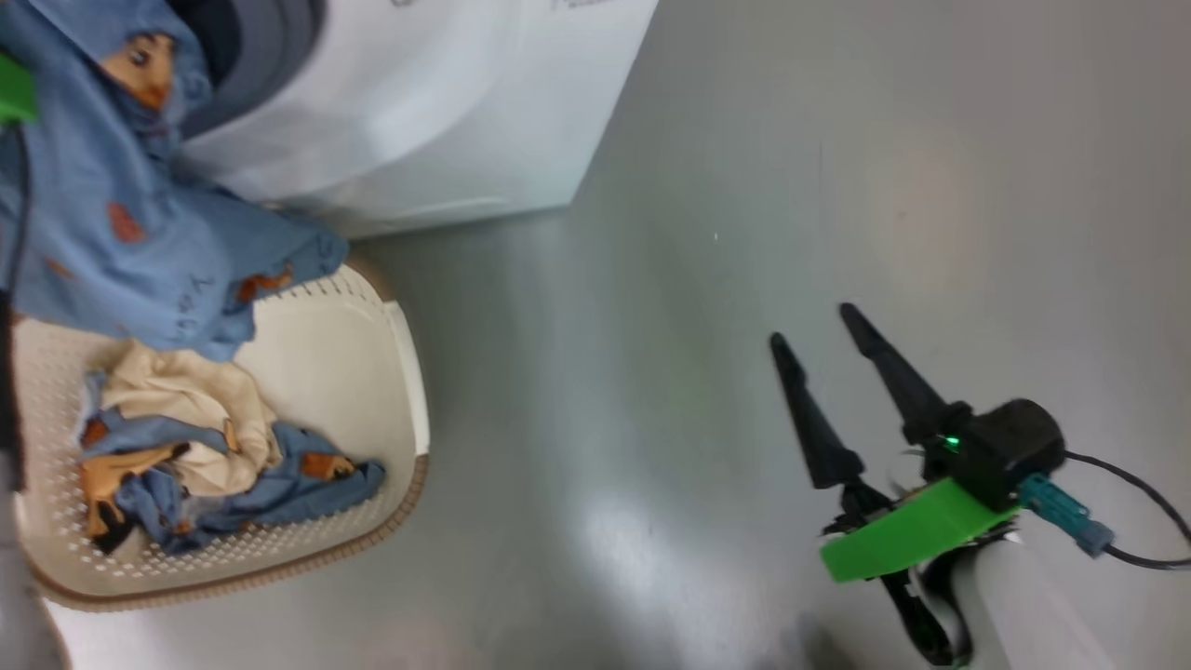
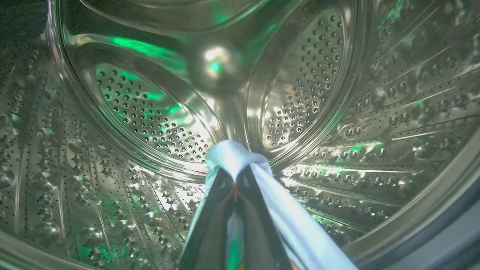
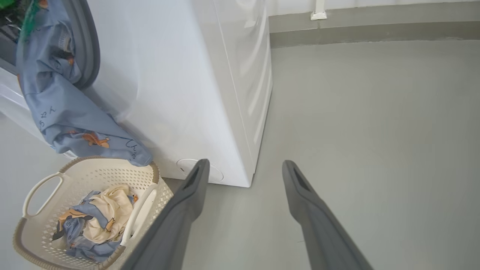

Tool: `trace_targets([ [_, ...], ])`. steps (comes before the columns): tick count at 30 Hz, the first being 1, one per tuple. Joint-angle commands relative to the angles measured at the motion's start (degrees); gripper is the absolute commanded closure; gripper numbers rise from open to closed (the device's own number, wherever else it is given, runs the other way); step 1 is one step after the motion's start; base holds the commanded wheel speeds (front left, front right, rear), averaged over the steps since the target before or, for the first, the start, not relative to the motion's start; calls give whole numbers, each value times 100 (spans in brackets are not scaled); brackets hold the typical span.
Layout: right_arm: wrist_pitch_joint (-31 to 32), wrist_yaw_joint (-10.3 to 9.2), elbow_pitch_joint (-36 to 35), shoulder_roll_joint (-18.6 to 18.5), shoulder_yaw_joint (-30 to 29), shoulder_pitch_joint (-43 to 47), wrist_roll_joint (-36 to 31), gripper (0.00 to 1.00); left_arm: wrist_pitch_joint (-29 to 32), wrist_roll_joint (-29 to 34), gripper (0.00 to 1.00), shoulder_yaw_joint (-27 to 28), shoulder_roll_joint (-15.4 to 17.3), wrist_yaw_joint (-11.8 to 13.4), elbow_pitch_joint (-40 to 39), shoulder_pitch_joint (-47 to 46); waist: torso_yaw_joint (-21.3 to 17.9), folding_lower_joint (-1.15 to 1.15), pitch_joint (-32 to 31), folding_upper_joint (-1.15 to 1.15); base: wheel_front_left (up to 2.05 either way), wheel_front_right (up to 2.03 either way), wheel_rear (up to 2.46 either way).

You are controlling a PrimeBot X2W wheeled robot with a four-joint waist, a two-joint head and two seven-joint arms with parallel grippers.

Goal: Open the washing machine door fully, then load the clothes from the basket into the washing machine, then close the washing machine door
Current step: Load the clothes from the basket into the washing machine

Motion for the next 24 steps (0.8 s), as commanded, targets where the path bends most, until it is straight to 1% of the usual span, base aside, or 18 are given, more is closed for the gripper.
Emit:
trace_targets([
  [1, -69, 35, -150, 82, 247, -11, 1, 0, -31, 79, 100, 41, 392, -8, 24, -271, -221, 0, 531, 0, 0, 0, 0],
  [2, -69, 35, -150, 82, 247, -11, 1, 0, -31, 79, 100, 41, 392, -8, 24, -271, -221, 0, 531, 0, 0, 0, 0],
  [9, -69, 35, -88, 179, 472, -40, 31, 0, -6, 118, 100, -158, 575, -11, 635, -1069, -339, 0, 934, 0, 0, 0, 0],
  [17, -69, 35, -117, 224, 509, -33, 39, 0, -24, 58, 100, -263, 636, -13, 1127, -1593, -396, 0, 1150, 0, 0, 0, 0],
  [19, -69, 35, -117, 238, 551, -47, 51, 0, -30, 116, 100, -267, 687, 8, 972, -1698, -415, 0, 1208, 0, 0, 0, 0],
  [24, -69, 35, -120, 275, 628, -109, 93, 0, -34, 374, 100, -152, 729, 97, -442, -1647, -479, 0, 1341, 0, 0, 0, 0],
])
